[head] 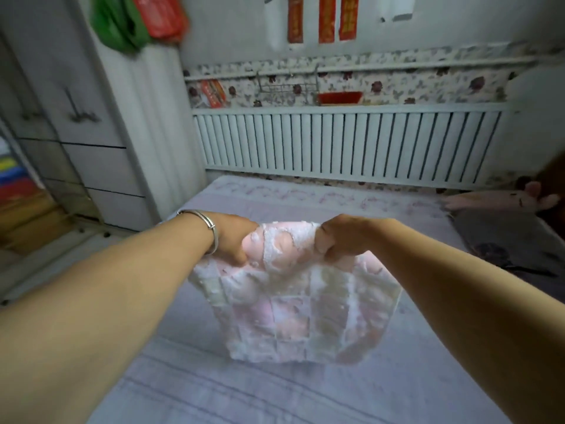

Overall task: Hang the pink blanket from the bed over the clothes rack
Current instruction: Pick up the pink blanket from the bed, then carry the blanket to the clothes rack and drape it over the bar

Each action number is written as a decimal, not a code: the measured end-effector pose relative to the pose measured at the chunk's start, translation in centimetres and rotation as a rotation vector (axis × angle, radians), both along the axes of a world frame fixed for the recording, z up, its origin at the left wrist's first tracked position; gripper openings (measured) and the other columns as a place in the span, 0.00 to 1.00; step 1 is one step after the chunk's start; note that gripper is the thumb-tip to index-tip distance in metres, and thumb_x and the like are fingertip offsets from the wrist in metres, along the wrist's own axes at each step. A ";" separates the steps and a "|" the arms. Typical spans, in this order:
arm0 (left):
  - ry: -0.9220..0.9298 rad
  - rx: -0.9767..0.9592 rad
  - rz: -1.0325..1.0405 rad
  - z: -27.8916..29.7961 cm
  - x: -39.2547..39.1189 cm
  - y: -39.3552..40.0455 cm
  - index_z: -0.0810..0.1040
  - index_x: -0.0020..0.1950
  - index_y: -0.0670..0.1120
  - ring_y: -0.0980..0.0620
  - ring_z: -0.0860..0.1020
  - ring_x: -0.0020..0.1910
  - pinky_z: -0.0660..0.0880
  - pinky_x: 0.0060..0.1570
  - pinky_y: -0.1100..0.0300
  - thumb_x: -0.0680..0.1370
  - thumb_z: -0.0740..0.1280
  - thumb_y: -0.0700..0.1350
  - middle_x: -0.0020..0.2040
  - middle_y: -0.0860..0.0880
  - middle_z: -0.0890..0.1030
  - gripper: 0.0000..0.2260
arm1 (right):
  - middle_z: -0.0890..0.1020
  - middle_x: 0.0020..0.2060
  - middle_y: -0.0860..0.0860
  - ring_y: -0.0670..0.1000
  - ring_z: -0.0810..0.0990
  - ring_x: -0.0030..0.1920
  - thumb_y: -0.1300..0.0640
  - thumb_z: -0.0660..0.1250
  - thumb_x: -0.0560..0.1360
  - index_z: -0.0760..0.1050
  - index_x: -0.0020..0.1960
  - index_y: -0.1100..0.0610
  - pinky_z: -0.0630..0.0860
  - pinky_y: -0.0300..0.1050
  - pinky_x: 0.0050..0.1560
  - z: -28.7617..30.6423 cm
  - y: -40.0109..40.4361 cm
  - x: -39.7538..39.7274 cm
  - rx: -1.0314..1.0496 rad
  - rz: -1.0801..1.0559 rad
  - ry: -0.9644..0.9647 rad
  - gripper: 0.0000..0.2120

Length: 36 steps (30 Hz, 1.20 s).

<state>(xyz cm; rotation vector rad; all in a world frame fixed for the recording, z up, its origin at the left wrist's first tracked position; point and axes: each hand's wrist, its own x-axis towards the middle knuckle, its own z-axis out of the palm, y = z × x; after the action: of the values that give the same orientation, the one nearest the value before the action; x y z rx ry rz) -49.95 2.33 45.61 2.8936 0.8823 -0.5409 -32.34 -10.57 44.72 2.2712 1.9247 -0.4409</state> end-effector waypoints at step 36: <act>-0.012 0.427 0.942 15.0 -82.2 24.2 0.62 0.69 0.46 0.47 0.74 0.48 0.73 0.47 0.56 0.75 0.66 0.48 0.61 0.44 0.76 0.25 | 0.77 0.57 0.53 0.54 0.77 0.56 0.47 0.70 0.70 0.70 0.64 0.55 0.75 0.47 0.58 13.3 46.1 -77.8 0.322 0.822 0.047 0.25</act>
<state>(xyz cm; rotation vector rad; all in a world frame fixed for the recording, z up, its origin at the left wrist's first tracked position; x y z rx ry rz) -132.17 26.50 60.64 2.3109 2.3501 -0.2441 -110.15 35.58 58.01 1.3756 2.8552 -0.0746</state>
